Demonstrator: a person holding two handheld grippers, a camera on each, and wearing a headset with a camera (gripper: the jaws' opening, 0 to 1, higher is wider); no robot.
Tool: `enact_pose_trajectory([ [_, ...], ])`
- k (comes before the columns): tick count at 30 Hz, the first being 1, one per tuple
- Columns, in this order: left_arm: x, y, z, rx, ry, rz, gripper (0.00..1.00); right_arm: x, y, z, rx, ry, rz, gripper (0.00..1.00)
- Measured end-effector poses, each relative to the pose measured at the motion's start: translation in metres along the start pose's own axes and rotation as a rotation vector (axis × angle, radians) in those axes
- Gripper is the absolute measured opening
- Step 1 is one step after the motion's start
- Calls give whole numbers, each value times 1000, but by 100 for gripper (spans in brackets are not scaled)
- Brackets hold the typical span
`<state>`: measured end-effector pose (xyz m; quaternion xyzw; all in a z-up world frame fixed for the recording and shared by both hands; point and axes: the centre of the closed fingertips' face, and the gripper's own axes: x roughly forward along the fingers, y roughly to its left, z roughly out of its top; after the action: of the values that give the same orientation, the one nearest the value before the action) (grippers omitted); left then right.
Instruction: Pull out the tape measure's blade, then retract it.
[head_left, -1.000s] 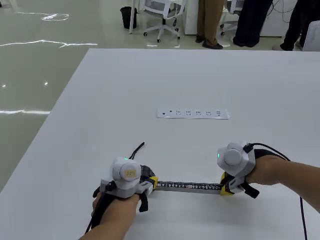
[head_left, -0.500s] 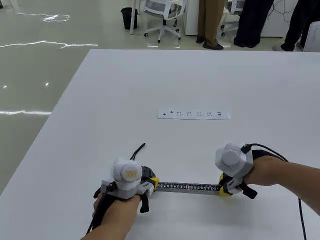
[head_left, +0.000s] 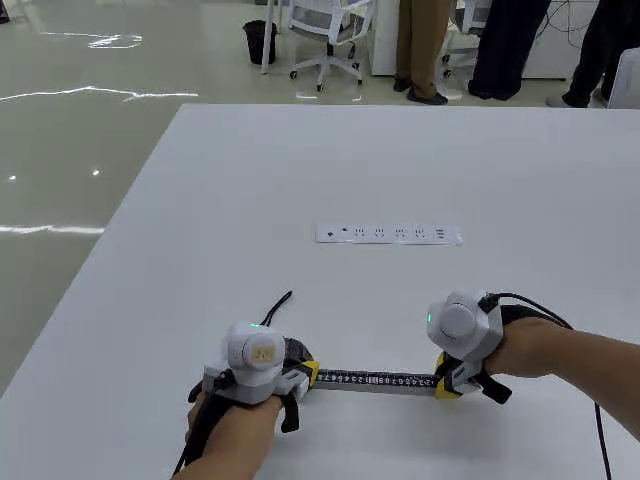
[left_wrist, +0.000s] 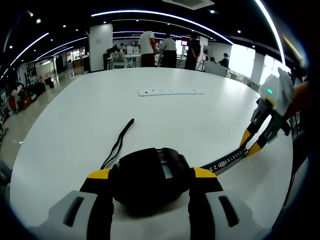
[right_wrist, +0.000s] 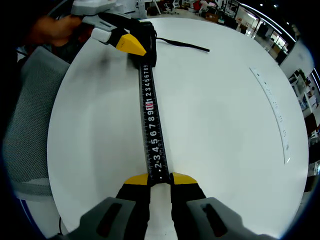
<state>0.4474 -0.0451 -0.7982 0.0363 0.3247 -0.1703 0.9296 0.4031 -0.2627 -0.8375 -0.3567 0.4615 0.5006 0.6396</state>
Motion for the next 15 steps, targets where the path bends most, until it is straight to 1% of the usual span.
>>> enact_pose_trajectory([
  [15,0,0,0,-1,-4,-2,56,1,0,6,5,-8,4,15],
])
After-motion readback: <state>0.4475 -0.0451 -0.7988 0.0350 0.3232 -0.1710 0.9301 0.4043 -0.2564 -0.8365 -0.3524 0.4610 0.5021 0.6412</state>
